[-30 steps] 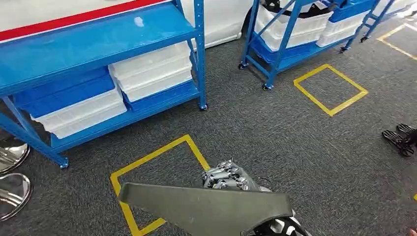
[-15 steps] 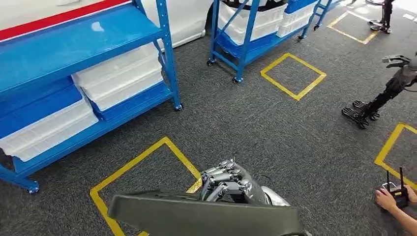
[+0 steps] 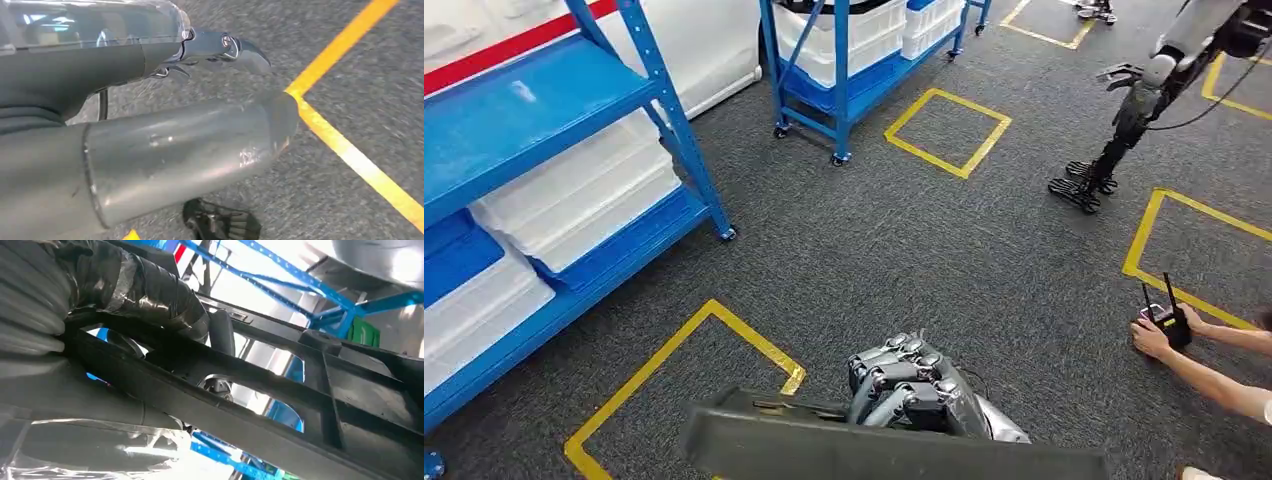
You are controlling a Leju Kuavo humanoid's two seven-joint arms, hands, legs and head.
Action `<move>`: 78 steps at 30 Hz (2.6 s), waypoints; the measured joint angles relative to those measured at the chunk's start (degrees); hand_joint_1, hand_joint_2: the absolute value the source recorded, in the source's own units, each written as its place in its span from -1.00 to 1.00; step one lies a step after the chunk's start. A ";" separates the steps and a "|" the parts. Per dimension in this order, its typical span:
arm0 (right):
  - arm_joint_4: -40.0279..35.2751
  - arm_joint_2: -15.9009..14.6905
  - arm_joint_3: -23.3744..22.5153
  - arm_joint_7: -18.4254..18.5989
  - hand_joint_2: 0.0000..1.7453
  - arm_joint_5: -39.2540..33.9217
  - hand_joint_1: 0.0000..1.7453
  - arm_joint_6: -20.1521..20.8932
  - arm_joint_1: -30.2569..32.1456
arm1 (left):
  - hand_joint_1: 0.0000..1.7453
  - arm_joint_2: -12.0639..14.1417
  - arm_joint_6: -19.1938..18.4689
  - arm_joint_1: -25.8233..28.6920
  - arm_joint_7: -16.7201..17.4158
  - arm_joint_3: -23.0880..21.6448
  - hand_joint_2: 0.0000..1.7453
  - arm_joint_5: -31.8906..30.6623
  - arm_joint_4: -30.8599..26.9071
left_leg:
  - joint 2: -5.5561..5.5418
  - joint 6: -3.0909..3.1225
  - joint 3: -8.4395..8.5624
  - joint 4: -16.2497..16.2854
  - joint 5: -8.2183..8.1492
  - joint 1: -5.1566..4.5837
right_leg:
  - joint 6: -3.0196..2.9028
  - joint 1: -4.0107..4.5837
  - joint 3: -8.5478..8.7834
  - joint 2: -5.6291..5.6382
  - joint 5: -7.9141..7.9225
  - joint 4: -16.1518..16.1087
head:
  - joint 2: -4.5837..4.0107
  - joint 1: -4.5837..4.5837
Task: Take the parts from the cabinet and place them on the table.
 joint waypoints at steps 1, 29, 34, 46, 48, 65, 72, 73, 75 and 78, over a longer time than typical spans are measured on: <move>-0.15 -0.07 0.00 -0.13 1.00 -0.17 0.92 0.11 0.03 | -1.00 0.00 0.22 0.03 0.02 0.00 -1.00 0.15 0.00 | -1.98 0.21 1.96 -4.75 2.33 0.10 | 0.16 -0.08 -0.05 0.66 -0.10 0.19 | 0.02 0.00; 0.52 0.06 -2.25 -0.42 1.00 -2.30 0.92 6.84 2.04 | -1.00 -1.25 1.40 -0.57 -1.01 1.35 -1.00 4.22 0.00 | 0.71 0.26 -3.41 7.58 -4.55 -0.09 | -0.03 0.24 0.04 -1.23 -0.99 0.32 | 0.02 0.04; 0.85 0.87 -2.25 -0.11 1.00 -2.08 0.92 6.78 1.63 | -1.00 -1.14 1.75 -0.61 -1.14 2.18 -1.00 4.52 -0.02 | -3.93 1.84 2.53 -7.30 2.15 -0.69 | 0.67 -0.06 -0.25 2.31 -0.89 0.58 | 0.00 0.04; 0.81 0.77 -2.84 -0.63 1.00 -2.34 0.92 5.25 2.16 | -1.00 -1.22 -0.85 -0.86 -2.34 2.45 -1.00 3.67 -0.02 | 4.90 2.30 4.72 -9.57 2.20 -0.42 | 3.74 -1.53 -2.88 -5.70 -1.14 5.29 | 0.02 0.04; 0.76 0.77 -3.26 -0.70 1.00 -2.36 0.92 5.18 2.25 | -1.00 -1.25 -0.39 -0.88 -2.19 2.45 -1.00 3.52 -0.02 | 5.79 1.43 5.04 -9.15 1.47 -0.86 | 3.21 -0.66 -0.03 -8.82 -0.82 0.13 | 0.02 0.06; 0.46 0.72 -3.54 -0.42 1.00 -1.66 0.92 5.14 1.60 | -1.00 -1.92 0.11 -1.04 -0.57 2.45 -1.00 3.45 0.00 | -4.14 0.62 2.68 -7.47 1.71 -0.07 | 1.77 -0.59 -0.88 2.75 -0.46 0.50 | 0.02 0.04; 0.61 0.64 -3.61 0.00 1.00 -1.01 0.92 4.86 1.27 | -1.00 -2.45 0.42 -0.97 -0.39 2.54 -1.00 3.58 0.00 | 1.31 2.97 3.32 -8.62 2.35 -0.42 | 3.46 -0.62 -7.93 -3.94 -7.88 14.49 | 0.02 0.06; 0.70 0.61 -3.61 0.04 1.00 -0.94 0.92 4.79 1.30 | -1.00 -2.45 0.44 -0.92 -0.31 2.65 -1.00 3.63 0.00 | 2.22 2.96 3.30 -8.58 2.29 -0.44 | 3.61 -0.76 -9.33 -4.04 -8.40 17.23 | 0.02 0.04; 0.79 0.48 -3.65 0.04 1.00 -0.77 0.92 4.50 1.35 | -1.00 -2.67 0.44 -1.07 -0.31 2.78 -1.00 3.63 0.00 | 3.74 2.70 3.48 -8.56 2.06 -0.46 | 3.76 -1.00 -7.71 -4.45 -5.48 14.03 | 0.02 0.04; 0.79 0.40 -3.80 -0.04 1.00 -0.64 0.92 3.94 1.32 | -1.00 -2.99 0.42 -1.16 -0.33 2.80 -1.00 3.63 0.00 | 5.44 2.05 4.33 -8.54 1.39 -0.58 | 3.20 -0.49 -0.22 -9.45 -1.30 0.39 | 0.02 0.04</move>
